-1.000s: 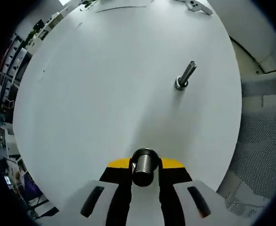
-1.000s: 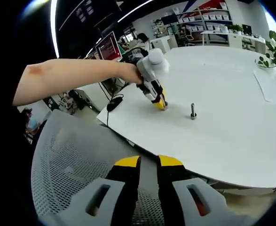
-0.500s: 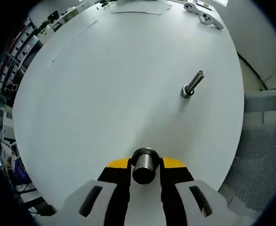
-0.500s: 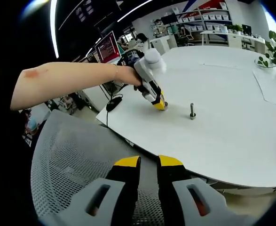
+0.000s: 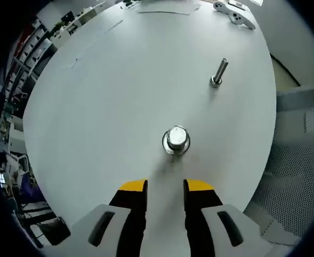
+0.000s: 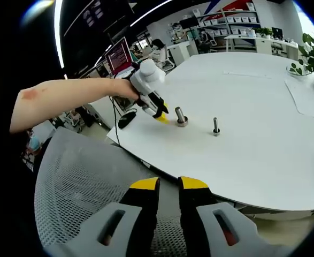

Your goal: Place the washer onto the threaded stud by aligning its center hole with the stud, sliding it down to the base, and recovering from edge contact or off-axis alignment until the washer reaches the visible bottom stop.

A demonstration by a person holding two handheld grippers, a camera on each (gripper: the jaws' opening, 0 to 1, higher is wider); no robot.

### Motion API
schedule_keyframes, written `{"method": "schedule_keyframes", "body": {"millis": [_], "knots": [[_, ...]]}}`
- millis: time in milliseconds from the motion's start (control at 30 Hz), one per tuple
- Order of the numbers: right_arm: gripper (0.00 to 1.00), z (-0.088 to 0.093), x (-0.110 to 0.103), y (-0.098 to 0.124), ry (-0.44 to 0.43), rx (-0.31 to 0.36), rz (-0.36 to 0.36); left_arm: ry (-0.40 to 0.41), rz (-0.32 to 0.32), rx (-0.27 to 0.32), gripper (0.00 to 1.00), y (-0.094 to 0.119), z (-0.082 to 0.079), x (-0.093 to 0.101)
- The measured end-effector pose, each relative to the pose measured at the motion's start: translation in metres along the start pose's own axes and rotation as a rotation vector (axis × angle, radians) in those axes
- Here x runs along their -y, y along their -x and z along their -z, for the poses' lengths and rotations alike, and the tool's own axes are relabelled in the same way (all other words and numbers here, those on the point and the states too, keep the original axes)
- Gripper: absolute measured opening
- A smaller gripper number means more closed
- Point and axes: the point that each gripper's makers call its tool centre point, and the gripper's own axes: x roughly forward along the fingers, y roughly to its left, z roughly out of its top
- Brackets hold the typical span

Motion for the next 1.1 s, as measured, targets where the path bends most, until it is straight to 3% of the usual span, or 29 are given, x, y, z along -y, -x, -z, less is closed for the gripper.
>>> {"method": "schedule_keyframes", "body": {"millis": [267, 400, 567, 667, 767, 867, 933, 967, 1033, 1100], "knots": [[0.18, 0.000, -0.002, 0.000, -0.001, -0.001, -0.011, 0.072, -0.009, 0.268, 0.30, 0.097, 0.004, 0.001], [0.22, -0.003, -0.003, 0.000, -0.028, 0.028, -0.018, 0.099, -0.052, 0.359, 0.30, 0.139, 0.021, 0.000], [0.24, -0.006, -0.001, 0.001, -0.047, 0.052, -0.015, 0.176, -0.116, 0.549, 0.26, 0.193, 0.047, 0.002], [0.24, -0.005, -0.001, 0.000, -0.031, 0.038, -0.013, 0.260, -0.140, 0.649, 0.26, 0.213, 0.063, 0.004], [0.24, -0.006, 0.000, 0.001, -0.035, 0.041, -0.009, 0.284, -0.275, 0.798, 0.29, 0.241, 0.069, 0.001], [0.24, -0.008, 0.001, 0.001, -0.037, 0.057, -0.009, 0.384, -0.285, 0.905, 0.33, 0.262, 0.074, 0.016], [0.24, -0.010, 0.001, 0.002, -0.041, 0.072, -0.011, 0.436, -0.311, 0.941, 0.37, 0.269, 0.079, 0.019], [0.24, -0.013, 0.001, 0.003, -0.038, 0.089, -0.009, 0.499, -0.365, 0.956, 0.40, 0.271, 0.088, 0.016], [0.25, -0.012, 0.000, 0.002, -0.033, 0.081, -0.020, 0.575, -0.409, 1.003, 0.50, 0.274, 0.095, 0.017], [0.25, -0.007, -0.004, 0.000, -0.021, 0.045, -0.033, 0.660, -0.383, 1.068, 0.56, 0.273, 0.098, 0.027]]}}
